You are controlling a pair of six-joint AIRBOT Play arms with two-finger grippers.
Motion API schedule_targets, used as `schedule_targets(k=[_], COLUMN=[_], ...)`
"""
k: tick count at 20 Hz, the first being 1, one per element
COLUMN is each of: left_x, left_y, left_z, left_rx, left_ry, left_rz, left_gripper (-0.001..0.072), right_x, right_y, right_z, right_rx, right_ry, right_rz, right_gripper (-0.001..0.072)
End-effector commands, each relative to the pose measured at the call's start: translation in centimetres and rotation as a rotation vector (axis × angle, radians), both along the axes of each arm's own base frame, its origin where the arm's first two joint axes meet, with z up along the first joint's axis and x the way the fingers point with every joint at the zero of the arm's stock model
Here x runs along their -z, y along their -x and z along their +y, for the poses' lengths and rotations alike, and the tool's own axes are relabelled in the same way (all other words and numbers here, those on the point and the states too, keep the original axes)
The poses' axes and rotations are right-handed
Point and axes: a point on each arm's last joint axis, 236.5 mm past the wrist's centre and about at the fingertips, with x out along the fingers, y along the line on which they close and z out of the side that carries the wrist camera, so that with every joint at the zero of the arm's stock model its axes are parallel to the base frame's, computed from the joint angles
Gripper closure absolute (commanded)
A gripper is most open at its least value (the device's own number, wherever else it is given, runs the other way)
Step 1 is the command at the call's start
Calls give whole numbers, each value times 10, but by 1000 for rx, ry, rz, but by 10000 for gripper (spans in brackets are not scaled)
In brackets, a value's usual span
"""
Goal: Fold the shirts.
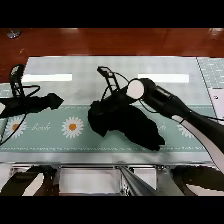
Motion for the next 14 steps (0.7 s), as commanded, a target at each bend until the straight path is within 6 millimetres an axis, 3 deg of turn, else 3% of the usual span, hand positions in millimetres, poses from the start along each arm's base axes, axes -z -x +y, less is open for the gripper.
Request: schedule_targets(k=[1,3,4,5,6,7,8,9,11,12,14], left_x=[5,15,20,27,35,45,55,63,89,103,113], left_y=[6,28,42,58,71,84,97,113,135,136,128], left_z=[-2,-6,-9,-11,-13,-19,-32,-49,-65,-64,-65], left_rx=[38,83,111,144,165,174,184,210,233,209,162], left_ry=[-17,-18,-15,-14,-9,23,86,167,213,202,211], left_rz=[19,110,171,233,283,333,380,425,475,470,433], left_gripper=[11,11,11,11,11,11,11,11,11,11,11], right_x=[-20,-54,-71,-85,-88,-77,-49,-16,43,61,76], right_y=[-36,-73,-84,-82,-66,-42,-14,9,38,45,51], right_z=[-76,-191,-268,-338,-401,-445,-473,-476,-440,-414,-375], right_rx=[57,233,400,569,725,850,978,1062,1092,1080,1026], right_ry=[126,339,489,608,703,746,726,645,400,279,127], right_rz=[-33,-181,-243,-277,-275,-235,-155,-68,82,135,190], right_gripper=[81,81,81,83,92,92,92,92,92,92,92])
